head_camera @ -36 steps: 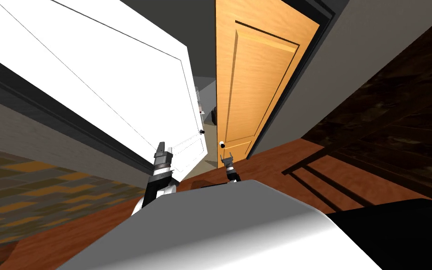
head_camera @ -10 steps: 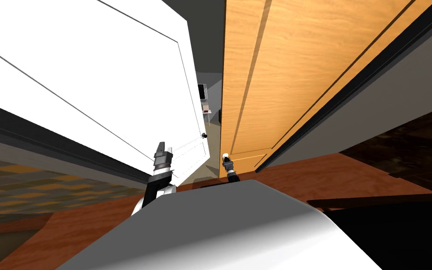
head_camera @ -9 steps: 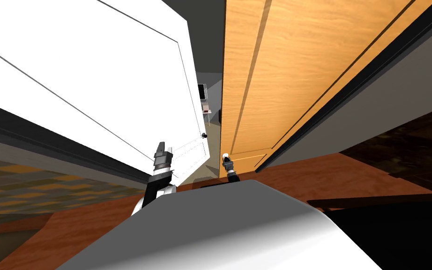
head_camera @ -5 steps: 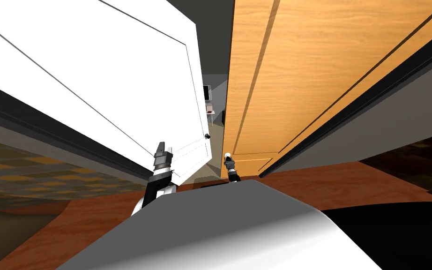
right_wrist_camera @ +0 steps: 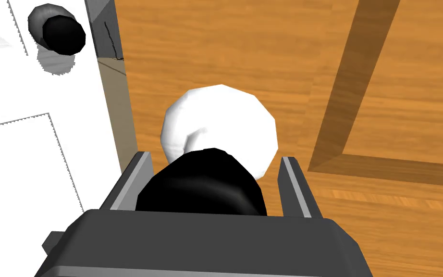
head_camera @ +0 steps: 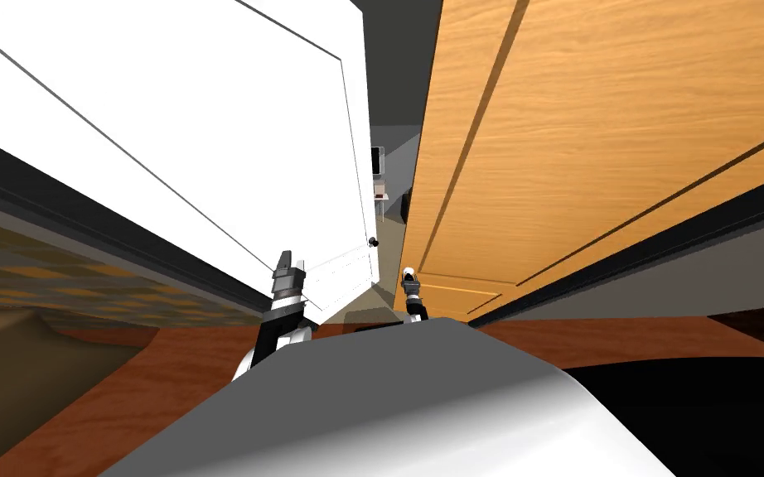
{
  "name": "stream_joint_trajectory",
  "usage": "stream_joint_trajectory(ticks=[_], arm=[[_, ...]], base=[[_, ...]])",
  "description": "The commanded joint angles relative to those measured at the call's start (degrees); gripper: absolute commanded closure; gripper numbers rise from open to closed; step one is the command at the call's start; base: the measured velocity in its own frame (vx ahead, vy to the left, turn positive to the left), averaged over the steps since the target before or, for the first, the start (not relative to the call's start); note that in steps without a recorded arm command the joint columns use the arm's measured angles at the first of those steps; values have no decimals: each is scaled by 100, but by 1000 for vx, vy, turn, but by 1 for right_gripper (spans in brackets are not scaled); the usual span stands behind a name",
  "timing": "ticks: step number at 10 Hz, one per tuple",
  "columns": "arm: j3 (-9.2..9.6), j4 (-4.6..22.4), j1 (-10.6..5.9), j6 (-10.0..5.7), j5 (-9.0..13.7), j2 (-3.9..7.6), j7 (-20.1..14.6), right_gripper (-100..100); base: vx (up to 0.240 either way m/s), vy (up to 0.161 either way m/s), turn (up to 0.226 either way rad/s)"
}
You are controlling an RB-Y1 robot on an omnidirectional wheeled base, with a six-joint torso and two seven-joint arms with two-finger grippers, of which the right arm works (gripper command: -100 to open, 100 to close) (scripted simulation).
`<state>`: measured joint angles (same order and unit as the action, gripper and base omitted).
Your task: Push the door open
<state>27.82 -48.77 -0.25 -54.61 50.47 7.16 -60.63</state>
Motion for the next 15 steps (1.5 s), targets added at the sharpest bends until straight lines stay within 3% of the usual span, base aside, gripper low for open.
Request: stream_joint_trajectory(ticks=[1, 4, 5, 12, 15], arm=[[-242, 26, -50, -173, 153, 11, 110, 100], [-576, 241, -199, -378, 413, -71, 252, 100], [-576, 268, -199, -378, 413, -71, 252, 100], [-1382, 761, -557, -873, 1042, -288, 595, 100], [-1493, 833, -607, -941, 1129, -320, 643, 100]], base=[[96, -6, 160], [98, -44, 175], [68, -36, 62], [82, -34, 164], [52, -28, 69]])
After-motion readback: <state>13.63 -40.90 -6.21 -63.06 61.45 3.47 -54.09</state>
